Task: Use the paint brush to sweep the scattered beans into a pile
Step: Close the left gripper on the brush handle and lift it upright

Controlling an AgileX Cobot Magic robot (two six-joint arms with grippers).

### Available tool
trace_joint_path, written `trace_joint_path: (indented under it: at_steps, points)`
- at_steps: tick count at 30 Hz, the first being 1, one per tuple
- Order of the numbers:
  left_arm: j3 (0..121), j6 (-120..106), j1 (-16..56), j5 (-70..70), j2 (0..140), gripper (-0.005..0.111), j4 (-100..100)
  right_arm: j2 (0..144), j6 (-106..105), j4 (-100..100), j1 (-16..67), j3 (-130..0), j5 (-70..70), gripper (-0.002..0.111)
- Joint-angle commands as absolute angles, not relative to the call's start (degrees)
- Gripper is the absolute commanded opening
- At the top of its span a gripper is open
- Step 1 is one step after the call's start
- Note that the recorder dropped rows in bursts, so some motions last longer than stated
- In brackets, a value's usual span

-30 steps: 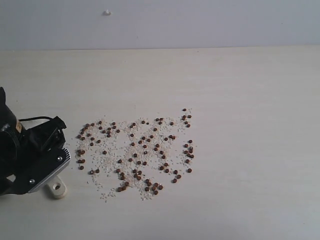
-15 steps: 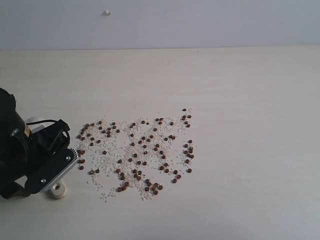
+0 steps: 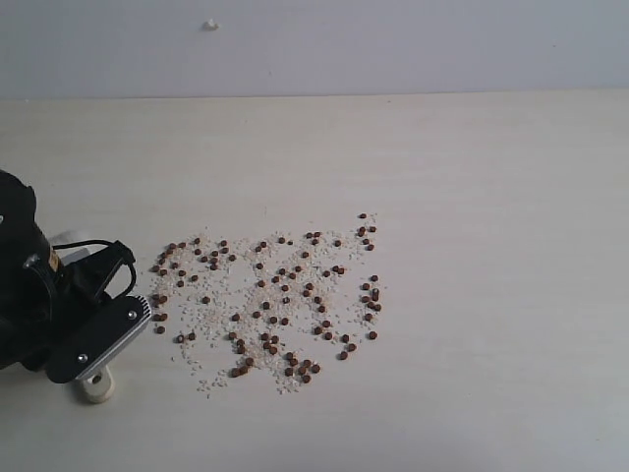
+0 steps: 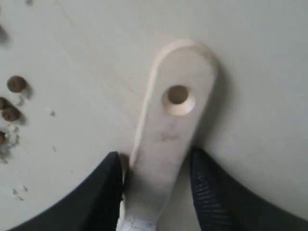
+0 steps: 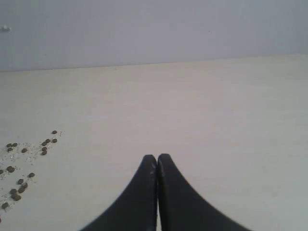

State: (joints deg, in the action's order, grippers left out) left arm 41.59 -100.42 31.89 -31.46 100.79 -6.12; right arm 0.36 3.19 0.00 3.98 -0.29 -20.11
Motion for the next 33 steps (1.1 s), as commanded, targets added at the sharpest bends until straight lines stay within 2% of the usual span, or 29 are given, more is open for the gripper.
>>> trace_joint_path:
  at_steps: [1,3,5,10,17,24,33]
  points:
    - [41.02,-100.31,31.95,-30.10,102.69,0.041,-5.03,0.00,3.14,0.00,4.05,0.00,-19.49,0.000]
    - [41.02,-100.43,32.07,-30.10,102.69,0.040,-5.03,0.00,3.14,0.00,4.05,0.00,-19.49,0.000]
    - [41.02,-100.43,32.07,-30.53,102.69,0.034,-5.03,0.00,3.14,0.00,4.05,0.00,-19.49,0.000]
    - [40.29,-100.79,32.07,-31.09,102.69,0.000,-5.17,0.00,3.14,0.00,4.05,0.00,-19.49,0.000]
    - [40.16,-99.24,32.07,-28.31,102.35,0.000,-5.30,0.00,3.14,0.00,4.05,0.00,-19.49,0.000]
    - [44.14,-86.95,32.07,-34.60,99.43,0.000,-6.69,0.00,3.14,0.00,4.05,0.00,-19.49,0.000]
    - [46.28,-77.25,32.07,-34.65,95.57,0.000,-11.84,0.00,3.14,0.00,4.05,0.00,-19.49,0.000]
